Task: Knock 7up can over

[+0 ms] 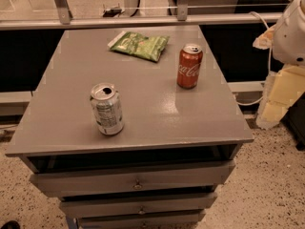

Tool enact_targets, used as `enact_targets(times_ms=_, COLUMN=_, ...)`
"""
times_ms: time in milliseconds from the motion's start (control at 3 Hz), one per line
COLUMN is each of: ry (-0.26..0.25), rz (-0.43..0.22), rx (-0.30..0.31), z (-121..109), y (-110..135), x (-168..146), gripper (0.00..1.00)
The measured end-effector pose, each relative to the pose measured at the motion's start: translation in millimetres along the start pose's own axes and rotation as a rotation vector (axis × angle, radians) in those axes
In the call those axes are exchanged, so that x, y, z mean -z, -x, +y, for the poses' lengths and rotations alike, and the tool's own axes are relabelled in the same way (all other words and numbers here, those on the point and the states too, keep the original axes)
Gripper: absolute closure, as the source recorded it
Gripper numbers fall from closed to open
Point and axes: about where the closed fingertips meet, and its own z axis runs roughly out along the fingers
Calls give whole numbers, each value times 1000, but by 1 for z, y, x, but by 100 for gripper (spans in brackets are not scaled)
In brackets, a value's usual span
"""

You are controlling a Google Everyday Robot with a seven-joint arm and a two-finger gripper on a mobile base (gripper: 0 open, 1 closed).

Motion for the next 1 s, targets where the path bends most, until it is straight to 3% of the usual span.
enact_targets(times_ms=333, ry=0, rz=-1, rx=0, z=0, y=0, x=0, gripper=0)
enact_targets(times_ms=1000, ry=67, rz=-232, rx=-47, z=23, y=71, x=-45, gripper=0)
